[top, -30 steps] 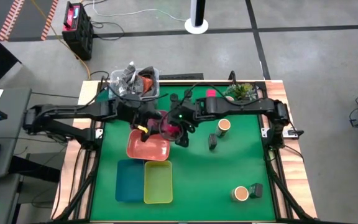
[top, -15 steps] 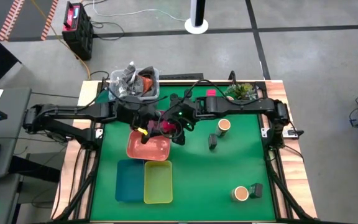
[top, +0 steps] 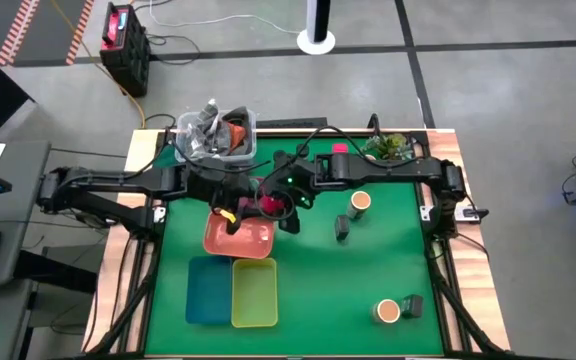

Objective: Sort spices by type
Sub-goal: Put the bottom red seasoning can into the orange bin

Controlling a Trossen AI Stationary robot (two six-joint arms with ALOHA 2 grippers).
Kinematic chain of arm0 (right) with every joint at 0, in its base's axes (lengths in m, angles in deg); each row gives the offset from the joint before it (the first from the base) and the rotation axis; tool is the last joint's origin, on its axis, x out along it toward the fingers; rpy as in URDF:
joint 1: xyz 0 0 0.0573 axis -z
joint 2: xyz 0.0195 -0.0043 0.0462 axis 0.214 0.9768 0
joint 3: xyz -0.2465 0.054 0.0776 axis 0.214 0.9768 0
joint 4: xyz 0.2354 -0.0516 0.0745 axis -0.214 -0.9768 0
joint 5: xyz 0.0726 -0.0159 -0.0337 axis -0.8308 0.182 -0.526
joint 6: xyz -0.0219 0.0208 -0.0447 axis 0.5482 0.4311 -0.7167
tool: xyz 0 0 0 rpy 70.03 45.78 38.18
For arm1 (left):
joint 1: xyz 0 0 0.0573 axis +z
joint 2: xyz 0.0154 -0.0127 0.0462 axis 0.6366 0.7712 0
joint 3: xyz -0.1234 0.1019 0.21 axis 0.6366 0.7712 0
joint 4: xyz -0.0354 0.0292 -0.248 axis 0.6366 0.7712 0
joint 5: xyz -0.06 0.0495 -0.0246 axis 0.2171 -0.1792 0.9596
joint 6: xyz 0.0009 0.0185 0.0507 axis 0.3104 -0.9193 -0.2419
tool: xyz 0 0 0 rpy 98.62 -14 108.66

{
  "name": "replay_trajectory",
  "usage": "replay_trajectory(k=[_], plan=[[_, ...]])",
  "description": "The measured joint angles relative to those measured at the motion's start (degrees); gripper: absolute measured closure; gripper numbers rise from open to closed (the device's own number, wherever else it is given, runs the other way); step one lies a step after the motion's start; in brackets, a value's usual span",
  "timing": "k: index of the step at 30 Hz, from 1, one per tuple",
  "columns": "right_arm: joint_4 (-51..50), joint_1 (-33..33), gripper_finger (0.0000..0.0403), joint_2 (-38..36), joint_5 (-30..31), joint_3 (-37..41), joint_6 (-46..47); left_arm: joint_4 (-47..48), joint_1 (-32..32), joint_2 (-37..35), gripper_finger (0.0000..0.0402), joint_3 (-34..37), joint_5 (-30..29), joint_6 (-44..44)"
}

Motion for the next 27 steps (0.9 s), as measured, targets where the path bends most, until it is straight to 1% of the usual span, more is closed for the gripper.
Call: replay_trajectory(k=[7, 9, 13, 16, 18, 22, 24, 27], plan=[[0.7, -0.3, 0.0157, 0.0, -1.0, 0.0, 1.4, -0.1, 0.0, 0.0, 0.0211, 0.0, 1.8, 0.3], [1.0, -0.3, 0.0151, 0.0, -1.2, 0.0, 1.3, 0.1, 0.0, -0.1, 0.0215, 0.0, 2.0, 0.0], [1.0, -0.2, 0.0118, 0.0, -1.6, 0.0, 1.5, 0.4, 0.0, 0.0, 0.0217, 0.0, 2.3, -0.1], [0.4, 0.4, 0.0081, 0.0, -2.1, 0.0, 1.6, 1.2, 0.1, 0.0, 0.0217, 0.0, 1.3, 0.8], [0.1, 0.7, 0.0054, -0.1, -2.1, 0.0, 3.1, 3.6, 0.1, -0.5, 0.0217, 0.1, 0.7, 2.4], [-0.8, 1.8, 0.0012, -1.7, -2.0, -0.4, 6.0, 5.3, -0.6, -3.4, 0.0218, 3.7, -1.5, 5.1], [-1.7, 2.3, 0.0006, -2.7, -0.9, -1.0, 6.1, 5.1, -1.0, -5.7, 0.0218, 6.2, -3.2, 6.6], [-3.9, 3.1, 0.0013, -4.7, 2.8, -1.1, 6.2, 5.2, -2.2, -10.3, 0.0218, 10.0, -6.7, 9.2]])
